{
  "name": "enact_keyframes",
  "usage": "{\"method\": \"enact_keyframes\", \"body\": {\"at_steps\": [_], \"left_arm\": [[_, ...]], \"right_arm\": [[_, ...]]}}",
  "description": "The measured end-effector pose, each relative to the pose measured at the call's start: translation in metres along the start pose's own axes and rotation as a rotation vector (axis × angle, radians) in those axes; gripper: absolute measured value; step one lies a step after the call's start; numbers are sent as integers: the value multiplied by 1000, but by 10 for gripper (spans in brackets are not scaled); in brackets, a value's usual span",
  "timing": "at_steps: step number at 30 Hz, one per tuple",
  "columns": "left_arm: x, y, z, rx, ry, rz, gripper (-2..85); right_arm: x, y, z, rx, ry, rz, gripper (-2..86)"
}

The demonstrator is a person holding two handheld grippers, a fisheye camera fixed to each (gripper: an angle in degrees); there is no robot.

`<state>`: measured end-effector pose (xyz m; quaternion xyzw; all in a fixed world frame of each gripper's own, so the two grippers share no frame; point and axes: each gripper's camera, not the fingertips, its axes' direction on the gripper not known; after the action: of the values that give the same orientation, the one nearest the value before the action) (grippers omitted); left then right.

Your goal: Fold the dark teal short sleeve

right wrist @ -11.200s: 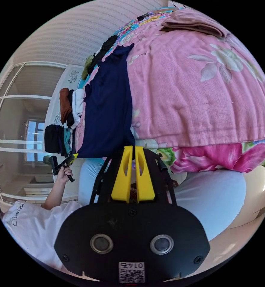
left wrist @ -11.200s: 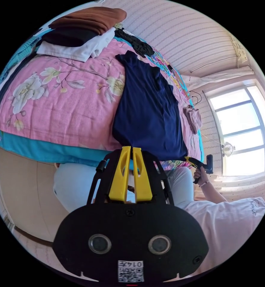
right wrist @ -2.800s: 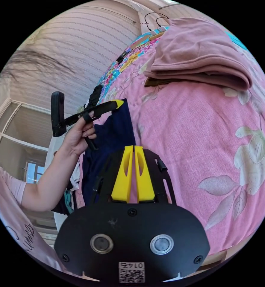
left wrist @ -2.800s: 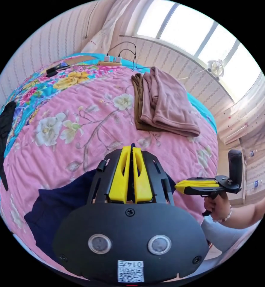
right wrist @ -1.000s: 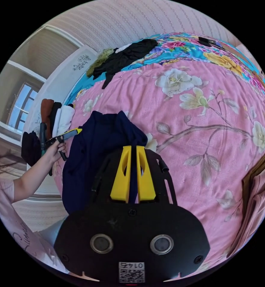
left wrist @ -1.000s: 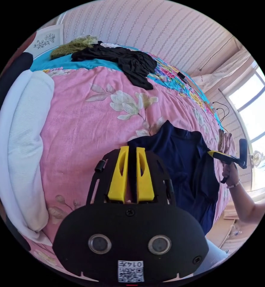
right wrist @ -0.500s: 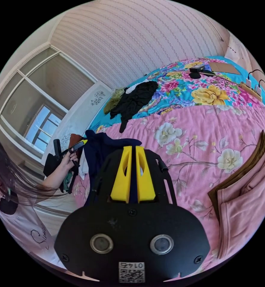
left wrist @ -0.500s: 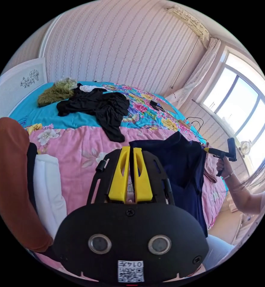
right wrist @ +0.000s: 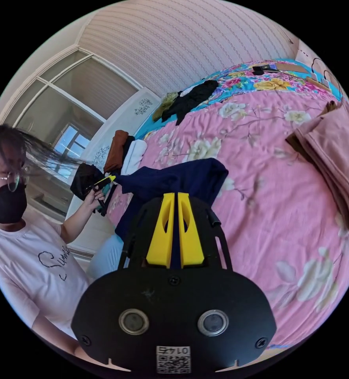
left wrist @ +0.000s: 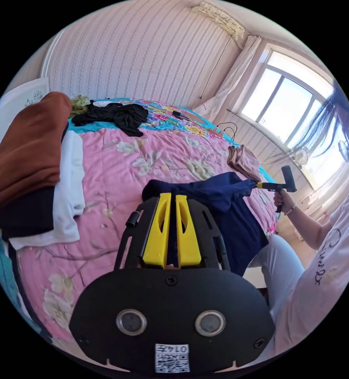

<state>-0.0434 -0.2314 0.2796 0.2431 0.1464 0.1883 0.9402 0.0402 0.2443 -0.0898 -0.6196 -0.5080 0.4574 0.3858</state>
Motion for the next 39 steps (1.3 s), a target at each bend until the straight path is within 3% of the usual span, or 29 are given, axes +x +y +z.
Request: {"method": "enact_keyframes", "body": {"at_steps": [6,10,13,16,19,23,30,35,39], "left_arm": [[8,95,-33,-17,57,-237,-5],[4,118,-67,86,156,-391,-4],[3,118,-81,111,157,-379,-1],[-6,121,-61,-16,57,-372,23],[-11,132,-49,-125,-36,-421,36],[14,147,-75,-60,-43,-390,37],[72,149,-45,-31,47,-395,52],[90,139,14,-136,102,-387,77],[95,135,19,-166,138,-349,5]], "right_arm": [[-12,94,23,-45,32,113,4],[-24,114,19,-25,11,134,4],[-29,122,1,58,-53,146,5],[-20,129,8,27,-77,183,8],[-13,140,29,-62,76,258,11],[-29,166,23,-63,178,246,17],[-75,169,75,-116,51,135,56],[-75,145,125,-114,56,147,58],[-78,142,122,-110,63,130,22]]}}
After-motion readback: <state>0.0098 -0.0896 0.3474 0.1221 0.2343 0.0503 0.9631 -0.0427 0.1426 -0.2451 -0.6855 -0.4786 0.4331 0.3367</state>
